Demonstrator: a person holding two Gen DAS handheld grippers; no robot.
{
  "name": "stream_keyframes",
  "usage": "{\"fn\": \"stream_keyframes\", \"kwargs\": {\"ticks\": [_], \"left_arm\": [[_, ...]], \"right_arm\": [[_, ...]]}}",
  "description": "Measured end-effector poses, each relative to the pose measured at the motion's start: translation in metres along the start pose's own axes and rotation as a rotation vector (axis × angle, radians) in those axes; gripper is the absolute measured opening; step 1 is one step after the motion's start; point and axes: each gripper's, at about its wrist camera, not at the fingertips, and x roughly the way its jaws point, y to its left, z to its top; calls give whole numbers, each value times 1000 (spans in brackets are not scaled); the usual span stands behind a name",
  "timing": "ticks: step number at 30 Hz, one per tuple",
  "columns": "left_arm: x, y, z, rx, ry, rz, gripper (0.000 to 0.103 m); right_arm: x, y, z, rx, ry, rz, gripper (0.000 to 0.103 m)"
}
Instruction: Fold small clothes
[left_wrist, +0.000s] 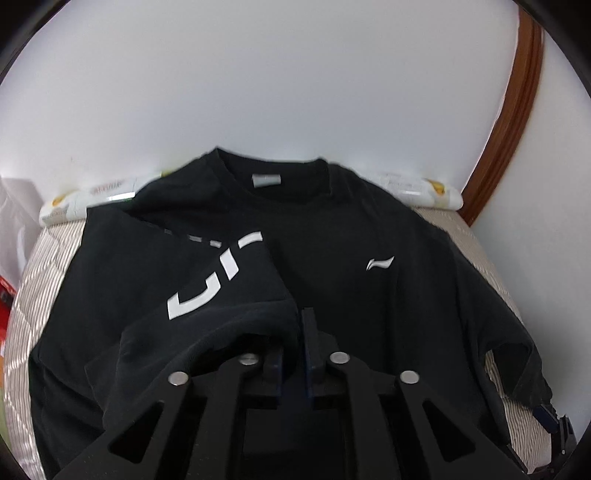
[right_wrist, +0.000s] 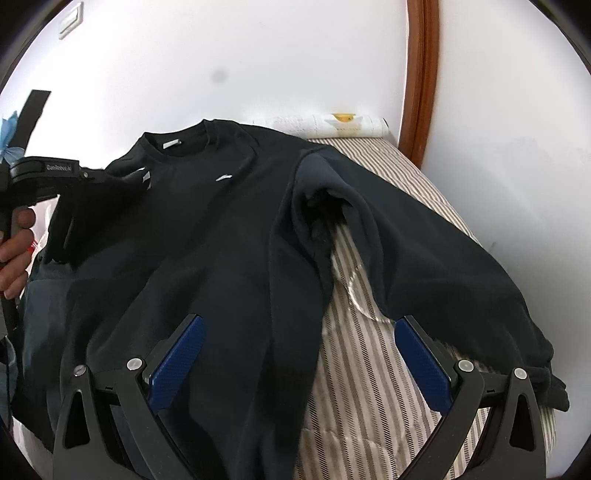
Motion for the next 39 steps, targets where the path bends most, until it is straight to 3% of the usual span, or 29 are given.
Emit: {"fn": "stream_keyframes", "kwargs": {"ticks": [2,6,7,8,12,14,18,23,28,34,39], "left_arm": [[-3,0,-3,-7,23,-25,29],[-31,7,-15,3,-3,-66,46],[-39,10,-18,9,-16,-71,62],[-49,17,-22,13,-38,-69,71],[-82,61,-46,-5,-81,-6,71],[-89,91,-59,-51,-65,22,71],[-95,159,-98,-128,16,158,71],[-99,221,-147,-205,89,174,71],[-98,239,-180,-201,106,136,71],[-86,231,-189,-195,90,85,73],[-85,229,-188,-205,78,87,75]], "right_arm": [[-1,2,0,-8,1,-8,101],[-10,18,5,-57,-22,-9,101],[-14,26,8,-80,-36,-5,101],[-18,32,9,-96,-45,-2,101],[-28,69,20,-174,-93,12,94],[-27,93,27,-222,-95,34,74],[-13,147,42,-305,-80,89,72],[16,227,45,-466,-36,147,73],[40,292,30,-585,-1,203,73],[67,333,40,-516,46,294,75],[96,357,53,-464,75,277,76]]}}
